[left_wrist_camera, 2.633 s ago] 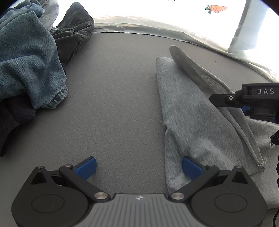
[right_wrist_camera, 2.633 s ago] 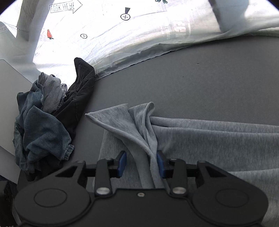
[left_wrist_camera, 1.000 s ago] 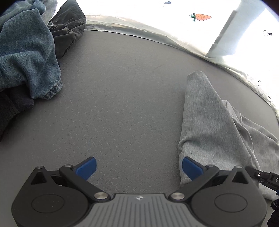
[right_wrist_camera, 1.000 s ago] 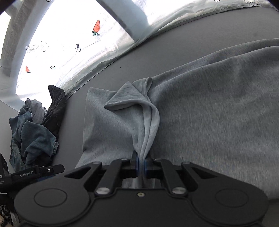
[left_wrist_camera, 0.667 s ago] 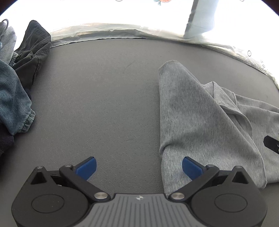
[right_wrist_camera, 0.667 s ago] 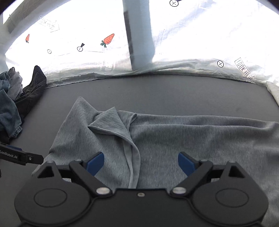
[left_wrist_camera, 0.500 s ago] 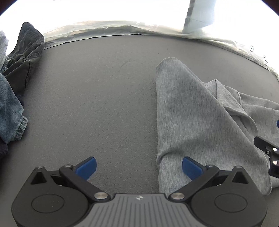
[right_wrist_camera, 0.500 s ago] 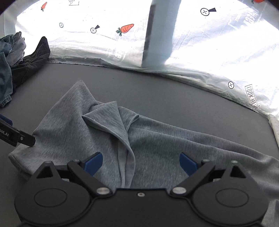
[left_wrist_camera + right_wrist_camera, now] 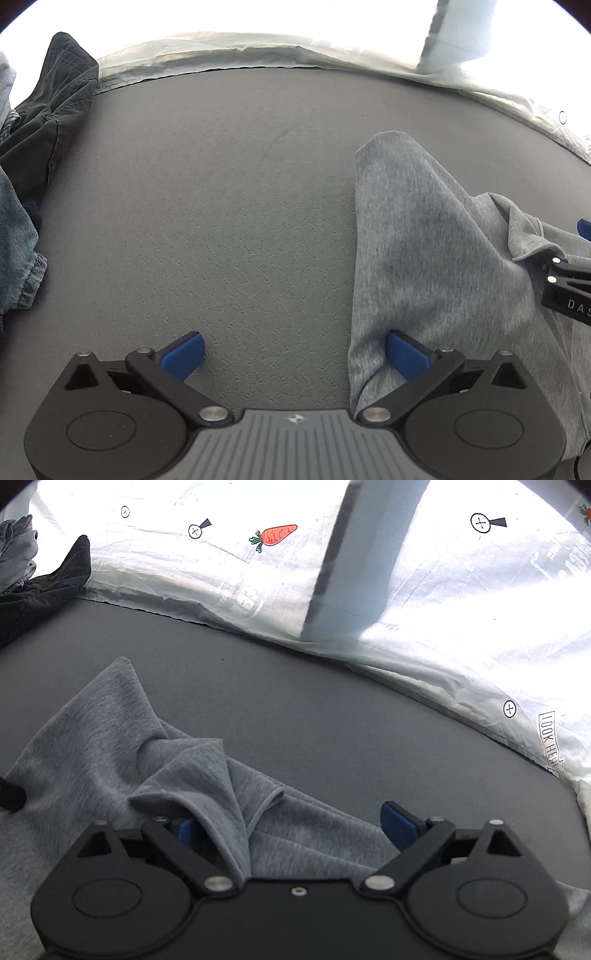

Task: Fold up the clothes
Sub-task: 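Release the leg and move the open right tool to the sweatpants waistband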

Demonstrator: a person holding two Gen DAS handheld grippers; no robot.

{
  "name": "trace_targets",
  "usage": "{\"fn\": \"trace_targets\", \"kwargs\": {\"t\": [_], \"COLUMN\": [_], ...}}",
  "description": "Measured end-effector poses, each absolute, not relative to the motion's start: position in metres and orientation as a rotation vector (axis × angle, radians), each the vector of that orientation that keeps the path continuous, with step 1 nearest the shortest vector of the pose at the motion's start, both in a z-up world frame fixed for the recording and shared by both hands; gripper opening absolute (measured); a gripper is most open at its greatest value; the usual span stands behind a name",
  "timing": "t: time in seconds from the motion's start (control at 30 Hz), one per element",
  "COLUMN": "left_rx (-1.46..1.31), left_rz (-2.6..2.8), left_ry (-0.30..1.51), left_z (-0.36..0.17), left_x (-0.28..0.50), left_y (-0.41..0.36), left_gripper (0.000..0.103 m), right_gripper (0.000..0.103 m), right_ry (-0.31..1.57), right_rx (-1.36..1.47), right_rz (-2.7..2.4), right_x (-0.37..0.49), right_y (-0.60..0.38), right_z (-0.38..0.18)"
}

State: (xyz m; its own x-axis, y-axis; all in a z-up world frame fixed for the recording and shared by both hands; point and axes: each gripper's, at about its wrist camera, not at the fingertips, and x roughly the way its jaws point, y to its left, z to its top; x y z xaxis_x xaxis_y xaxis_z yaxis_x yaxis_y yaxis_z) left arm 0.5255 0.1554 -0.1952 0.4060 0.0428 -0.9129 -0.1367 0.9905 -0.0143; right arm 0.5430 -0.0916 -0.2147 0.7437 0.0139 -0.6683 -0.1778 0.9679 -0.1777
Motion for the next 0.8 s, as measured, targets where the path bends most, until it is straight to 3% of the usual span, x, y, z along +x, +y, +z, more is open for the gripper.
{"fn": "trace_targets", "kwargs": {"t": [0.1,0.27,0.4,0.8], "left_rx": [-0.090,-0.088,-0.094,0.125], "left_rz": [0.120,0.124,0.157,0.041], "left_ry": [1.121,1.090,1.147,1.030], "left_z": [-0.196,-0.195,-0.189,-0.157], "left_x": [0.520,0.514,0.516,0.452], "left_y": [0.154,0.152,0.147,0.036], "left_gripper": [0.103,0.103,0.103,0.103], "right_gripper": [0.094,0.094,0.101,0.103], "right_ry": [0.775,0.775,0.765,0.795], "right_rx": [-0.060,-0.005,0.061,0.222], "right_rz": [-0.090,-0.201,-0.252,-0.388], "right_x": [0.557,0.536,0.493,0.358], "right_y": [-0.132,-0.191,-0.235,-0.341], "right_z": [-0.213,-0.201,-0.186,-0.181]}}
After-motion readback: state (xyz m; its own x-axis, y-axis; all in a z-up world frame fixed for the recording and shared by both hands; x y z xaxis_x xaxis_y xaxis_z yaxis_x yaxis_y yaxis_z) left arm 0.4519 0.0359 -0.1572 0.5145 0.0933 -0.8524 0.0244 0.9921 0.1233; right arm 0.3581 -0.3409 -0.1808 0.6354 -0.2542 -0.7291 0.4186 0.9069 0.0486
